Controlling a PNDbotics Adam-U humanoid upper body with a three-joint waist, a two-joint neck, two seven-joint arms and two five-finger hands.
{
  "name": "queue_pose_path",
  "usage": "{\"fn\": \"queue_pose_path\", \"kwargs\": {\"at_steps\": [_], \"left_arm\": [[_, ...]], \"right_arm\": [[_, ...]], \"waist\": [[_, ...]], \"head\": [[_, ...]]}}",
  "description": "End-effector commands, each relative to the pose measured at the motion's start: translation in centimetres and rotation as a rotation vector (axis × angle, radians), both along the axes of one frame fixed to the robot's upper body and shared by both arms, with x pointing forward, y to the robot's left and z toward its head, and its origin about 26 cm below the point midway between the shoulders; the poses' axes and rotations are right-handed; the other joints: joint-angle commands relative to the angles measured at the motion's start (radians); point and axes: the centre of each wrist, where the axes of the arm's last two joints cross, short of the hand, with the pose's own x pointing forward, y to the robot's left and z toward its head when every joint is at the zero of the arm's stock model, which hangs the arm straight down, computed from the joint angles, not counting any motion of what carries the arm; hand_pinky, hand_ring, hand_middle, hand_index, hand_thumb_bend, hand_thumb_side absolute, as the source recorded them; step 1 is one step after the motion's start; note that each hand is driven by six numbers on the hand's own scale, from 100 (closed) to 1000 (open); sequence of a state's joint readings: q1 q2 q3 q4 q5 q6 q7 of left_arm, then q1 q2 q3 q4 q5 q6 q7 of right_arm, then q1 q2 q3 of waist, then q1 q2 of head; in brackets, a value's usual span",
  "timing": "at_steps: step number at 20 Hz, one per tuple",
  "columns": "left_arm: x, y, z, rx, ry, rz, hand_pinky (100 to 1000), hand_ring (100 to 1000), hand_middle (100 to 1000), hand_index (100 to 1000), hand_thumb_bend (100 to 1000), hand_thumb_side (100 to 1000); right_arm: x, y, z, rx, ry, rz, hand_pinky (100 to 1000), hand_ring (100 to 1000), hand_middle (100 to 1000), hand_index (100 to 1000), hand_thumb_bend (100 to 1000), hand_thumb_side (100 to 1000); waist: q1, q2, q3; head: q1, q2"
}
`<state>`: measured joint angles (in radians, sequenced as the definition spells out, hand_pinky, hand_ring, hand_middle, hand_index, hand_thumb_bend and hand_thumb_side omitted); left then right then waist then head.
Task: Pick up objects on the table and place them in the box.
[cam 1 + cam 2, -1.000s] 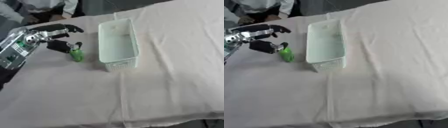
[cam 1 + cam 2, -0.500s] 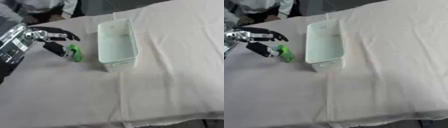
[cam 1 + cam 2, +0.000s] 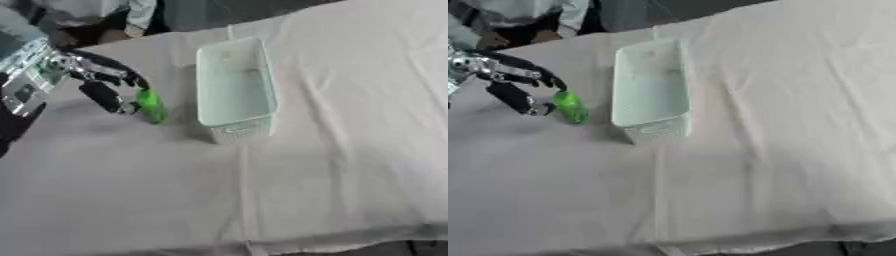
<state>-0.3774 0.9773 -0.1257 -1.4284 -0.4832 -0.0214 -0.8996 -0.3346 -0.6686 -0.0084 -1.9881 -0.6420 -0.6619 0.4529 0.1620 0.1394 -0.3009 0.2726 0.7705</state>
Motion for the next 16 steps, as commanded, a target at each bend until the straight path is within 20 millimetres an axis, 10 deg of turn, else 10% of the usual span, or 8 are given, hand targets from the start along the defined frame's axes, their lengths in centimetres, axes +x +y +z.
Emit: {"fn": "queue_pose_path", "kwargs": {"at_steps": [1,16], "left_arm": [[0.1,0.9,1.2,0.053,-0.003,0.014,947,1000,1000,1000,1000,506],[0.5,0.1,1.9,0.014,-0.032,-0.059,944,1000,1000,1000,955,572]], "right_arm": [[-0.2,0.0,1.1,-0.066,-0.094,0.028,681,785,848,895,100,566],[-0.2,0.1,1.2,-0.077,-0.094,0.035,683,785,848,896,100,563]], "waist": [[-0.005,-0.01,-0.003],[-0.002,-0.012,-0.007]], "head": [[-0.007,0.0],[-0.003,0.0]]}}
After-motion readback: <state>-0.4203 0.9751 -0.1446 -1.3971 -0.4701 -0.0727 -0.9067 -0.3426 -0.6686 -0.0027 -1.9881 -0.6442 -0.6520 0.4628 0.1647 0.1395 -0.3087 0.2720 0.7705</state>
